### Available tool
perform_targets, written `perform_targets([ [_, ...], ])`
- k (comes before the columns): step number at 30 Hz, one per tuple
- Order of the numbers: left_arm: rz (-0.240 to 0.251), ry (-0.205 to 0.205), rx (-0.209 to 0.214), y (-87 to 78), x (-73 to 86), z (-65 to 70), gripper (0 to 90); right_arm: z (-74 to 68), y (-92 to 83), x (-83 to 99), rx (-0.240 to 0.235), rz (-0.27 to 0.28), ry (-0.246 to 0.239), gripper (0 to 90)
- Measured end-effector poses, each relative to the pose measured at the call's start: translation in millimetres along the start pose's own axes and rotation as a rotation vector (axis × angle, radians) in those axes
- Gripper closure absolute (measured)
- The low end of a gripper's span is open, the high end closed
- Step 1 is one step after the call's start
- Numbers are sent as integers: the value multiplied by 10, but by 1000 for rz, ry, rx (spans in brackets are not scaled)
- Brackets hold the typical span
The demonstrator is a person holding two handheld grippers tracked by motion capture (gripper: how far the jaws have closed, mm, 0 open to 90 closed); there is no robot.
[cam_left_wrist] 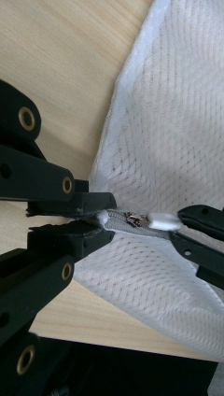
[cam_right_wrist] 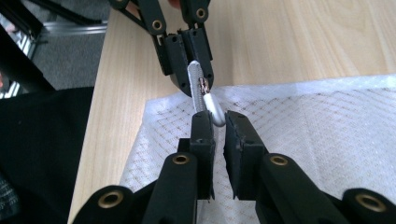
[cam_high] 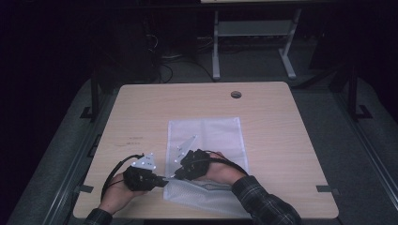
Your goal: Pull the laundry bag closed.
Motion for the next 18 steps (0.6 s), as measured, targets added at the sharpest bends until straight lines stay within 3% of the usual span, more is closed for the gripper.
perform_targets([
  [4, -1, 14, 2, 0, 0, 0, 842, 13, 40, 6, 23, -31, -32, 789],
  [18, -3, 17, 10, 1, 2, -4, 841, 47, -7, 4, 45, -44, -53, 782],
])
Point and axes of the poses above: each handheld gripper's, and its own axes: y roughly forward along the jaws, x roughly out of its underside, z roughly to its right, the point moved 10 cm from there along y, roughly forward along the jaws, and after that the axes turned 9 degrees about -x, right-handed, at the moved point
